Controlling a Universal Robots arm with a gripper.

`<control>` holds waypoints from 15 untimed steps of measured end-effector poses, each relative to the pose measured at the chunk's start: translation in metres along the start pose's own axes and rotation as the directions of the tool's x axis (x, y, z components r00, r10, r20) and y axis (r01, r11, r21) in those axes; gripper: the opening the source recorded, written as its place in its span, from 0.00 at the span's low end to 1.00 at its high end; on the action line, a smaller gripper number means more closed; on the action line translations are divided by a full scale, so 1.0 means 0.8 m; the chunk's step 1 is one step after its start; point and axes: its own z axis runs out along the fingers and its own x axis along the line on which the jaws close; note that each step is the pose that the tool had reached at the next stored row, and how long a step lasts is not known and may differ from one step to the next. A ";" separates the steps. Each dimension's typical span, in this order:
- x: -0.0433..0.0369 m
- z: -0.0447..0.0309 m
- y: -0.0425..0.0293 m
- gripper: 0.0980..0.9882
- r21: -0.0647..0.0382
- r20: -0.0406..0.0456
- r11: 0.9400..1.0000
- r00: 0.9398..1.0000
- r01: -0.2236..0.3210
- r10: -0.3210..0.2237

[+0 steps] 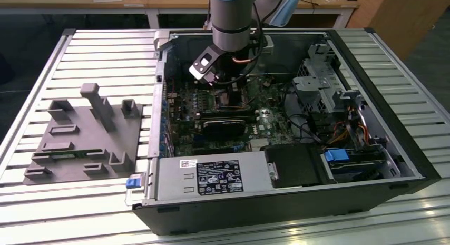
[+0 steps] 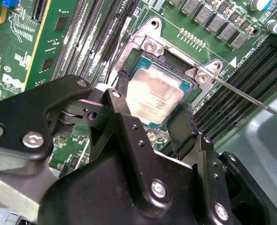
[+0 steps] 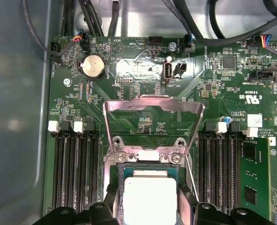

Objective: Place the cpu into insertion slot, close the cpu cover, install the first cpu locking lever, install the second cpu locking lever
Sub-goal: 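Place the cpu into insertion slot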

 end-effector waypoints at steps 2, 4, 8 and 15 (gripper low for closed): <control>0.000 0.0001 0.0001 0.58 0.000 0.000 1.000 1.000 0.000 0.000; 0.000 0.0001 0.0001 0.58 0.000 0.000 1.000 1.000 0.000 0.000; 0.000 0.0011 0.0002 0.58 0.000 0.000 1.000 1.000 0.000 0.000; 0.002 0.0025 0.0005 0.58 0.000 0.000 1.000 1.000 0.000 0.000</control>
